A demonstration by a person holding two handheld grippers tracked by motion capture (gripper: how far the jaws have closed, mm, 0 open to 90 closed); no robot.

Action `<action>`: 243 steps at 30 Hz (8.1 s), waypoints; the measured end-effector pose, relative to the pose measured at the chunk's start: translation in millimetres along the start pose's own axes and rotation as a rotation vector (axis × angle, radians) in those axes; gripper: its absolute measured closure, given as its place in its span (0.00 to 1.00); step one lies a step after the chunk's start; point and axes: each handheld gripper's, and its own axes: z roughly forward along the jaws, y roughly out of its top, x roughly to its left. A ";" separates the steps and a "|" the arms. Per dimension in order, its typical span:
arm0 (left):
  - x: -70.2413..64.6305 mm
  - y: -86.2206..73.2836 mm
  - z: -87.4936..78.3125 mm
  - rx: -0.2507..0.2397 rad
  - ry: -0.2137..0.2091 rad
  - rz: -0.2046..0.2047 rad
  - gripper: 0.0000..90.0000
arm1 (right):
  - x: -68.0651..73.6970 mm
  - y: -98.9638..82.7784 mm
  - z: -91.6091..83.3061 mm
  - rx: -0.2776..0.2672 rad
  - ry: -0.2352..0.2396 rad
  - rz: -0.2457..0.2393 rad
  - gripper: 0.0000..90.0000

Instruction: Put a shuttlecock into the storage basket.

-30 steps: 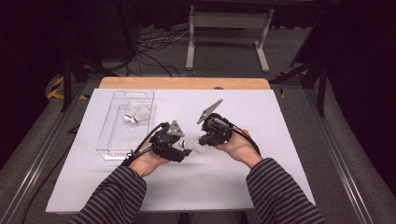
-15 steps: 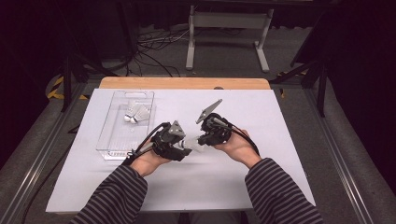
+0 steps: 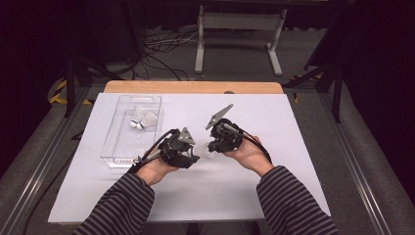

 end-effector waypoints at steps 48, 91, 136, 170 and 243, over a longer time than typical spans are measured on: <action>-2.2 0.3 -1.3 0.049 0.009 0.039 0.71 | -10.4 -17.1 -10.1 -0.067 -0.110 0.056 0.72; 3.0 -6.1 -15.2 0.037 0.005 -0.012 0.71 | -14.2 -90.3 -42.8 -0.276 -0.334 0.224 0.37; 14.6 -19.8 -32.8 0.002 0.025 -0.077 0.71 | 7.2 -193.5 -55.0 -0.558 -0.487 0.401 0.17; 39.7 -41.0 -64.7 -0.042 0.069 -0.210 0.71 | 15.1 -236.0 -42.5 -0.588 -0.542 0.486 0.15; 113.4 -88.5 -88.1 -0.023 0.238 -0.508 0.70 | 13.2 -238.3 -37.5 -0.591 -0.518 0.499 0.15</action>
